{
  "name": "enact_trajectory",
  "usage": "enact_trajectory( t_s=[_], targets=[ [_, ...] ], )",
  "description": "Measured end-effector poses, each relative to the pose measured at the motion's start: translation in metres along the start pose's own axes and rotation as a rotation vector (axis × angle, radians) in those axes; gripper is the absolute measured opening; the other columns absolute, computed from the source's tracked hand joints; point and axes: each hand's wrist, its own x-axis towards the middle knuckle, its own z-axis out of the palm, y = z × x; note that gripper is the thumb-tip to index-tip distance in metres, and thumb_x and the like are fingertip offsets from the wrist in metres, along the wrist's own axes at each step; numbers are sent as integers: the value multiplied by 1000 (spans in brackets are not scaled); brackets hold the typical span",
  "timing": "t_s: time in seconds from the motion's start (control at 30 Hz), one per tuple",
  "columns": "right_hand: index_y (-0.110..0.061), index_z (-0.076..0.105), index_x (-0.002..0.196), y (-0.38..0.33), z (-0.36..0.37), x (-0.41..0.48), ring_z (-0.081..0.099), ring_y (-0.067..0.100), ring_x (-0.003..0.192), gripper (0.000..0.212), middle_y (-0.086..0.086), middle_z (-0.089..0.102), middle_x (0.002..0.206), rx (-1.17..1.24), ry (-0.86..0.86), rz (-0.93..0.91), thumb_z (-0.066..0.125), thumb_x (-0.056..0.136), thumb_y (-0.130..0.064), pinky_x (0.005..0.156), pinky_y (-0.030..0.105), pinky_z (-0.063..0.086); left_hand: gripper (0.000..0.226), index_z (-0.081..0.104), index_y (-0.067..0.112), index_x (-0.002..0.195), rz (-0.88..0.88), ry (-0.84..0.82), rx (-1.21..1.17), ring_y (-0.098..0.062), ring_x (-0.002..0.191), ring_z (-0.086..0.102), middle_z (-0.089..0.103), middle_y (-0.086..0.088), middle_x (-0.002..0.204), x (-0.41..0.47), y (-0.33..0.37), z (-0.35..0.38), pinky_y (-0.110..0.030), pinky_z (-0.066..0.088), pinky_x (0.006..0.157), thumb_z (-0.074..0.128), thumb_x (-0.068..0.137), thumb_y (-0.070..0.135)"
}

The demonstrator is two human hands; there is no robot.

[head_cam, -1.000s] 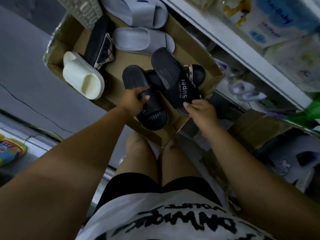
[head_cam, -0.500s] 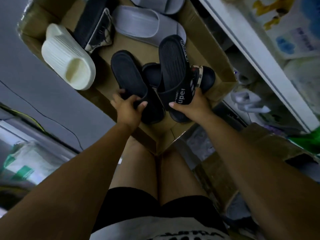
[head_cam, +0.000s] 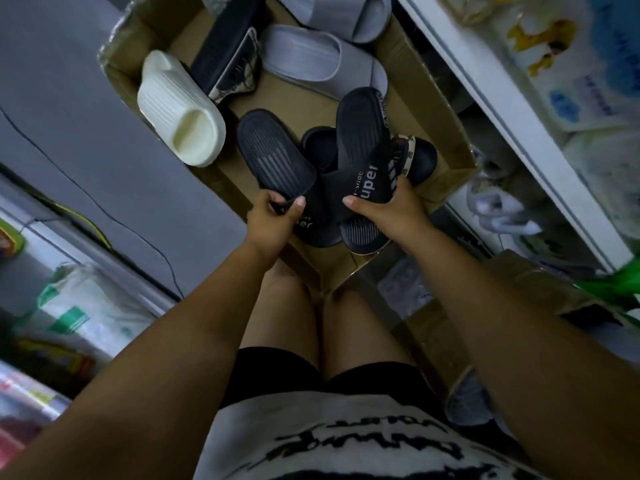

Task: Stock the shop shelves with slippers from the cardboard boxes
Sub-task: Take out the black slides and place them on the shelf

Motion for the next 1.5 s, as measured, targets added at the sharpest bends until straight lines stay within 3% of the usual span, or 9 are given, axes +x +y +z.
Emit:
enact_trajectory(
  t_s=[0.1,0.23,0.7,0.8,0.93,1.1,1.2,1.4,1.5],
  targets=[
    [-17,42,142,-15,-10,-28,54,10,120,88,-8,57,132,40,0,-46,92,71,-36,100,27,44,31,46,21,88,85,-10,24,-11,72,52,52,1,80,-26,15,-13,-17,44,59,75,92,33],
    [-17,45,141,-32,-33,-66,57,8,115,84,-12,58,124,78,-8,-101,91,73,-34,97,26,47,33,48,23,85,203,-37,71,-24,88,58,57,-10,91,-61,39,-32,-43,54,74,76,89,38],
    [-32,48,127,-48,-54,-199,59,-8,103,68,-23,63,116,152,249,-229,89,73,-44,87,13,48,36,47,20,77,370,-330,297,-20,75,54,55,-6,78,-137,128,-112,-36,46,66,74,91,39],
    [-34,52,136,-42,-39,-234,63,0,114,88,-19,66,127,179,322,-245,90,62,-62,103,30,50,38,49,19,81,430,-374,431,-22,71,59,61,-6,77,-153,142,-132,-33,50,65,72,90,48],
    [-27,57,122,-25,-15,-283,59,-16,87,52,-26,62,105,374,439,-249,86,80,-35,92,20,51,46,57,18,91,468,-510,595,-26,79,67,71,-10,94,-180,158,-142,-37,56,70,73,84,61],
    [-39,41,146,13,8,-343,59,-1,119,95,-18,58,135,527,596,-250,89,67,-57,103,25,48,48,61,16,110,614,-684,710,-21,99,69,72,-3,106,-228,160,-119,-38,57,85,73,86,56],
    [-27,45,146,41,15,-382,61,-1,120,92,-11,61,137,683,702,-268,88,68,-49,109,30,48,44,58,27,122,651,-776,733,-9,98,64,66,6,113,-262,150,-94,-23,49,72,69,89,54],
    [-33,48,137,119,13,-443,62,-10,110,72,-17,62,130,929,824,-268,84,75,-38,100,21,49,103,26,39,154,635,-935,664,-13,120,63,58,4,139,-320,109,-23,-30,54,94,78,69,64],
    [-29,50,141,170,5,-475,63,0,119,82,-11,64,134,1063,877,-256,86,69,-44,106,30,49,89,41,15,147,589,-949,602,-14,113,69,67,-1,131,-367,71,22,-31,55,97,81,77,52]
  ],
)
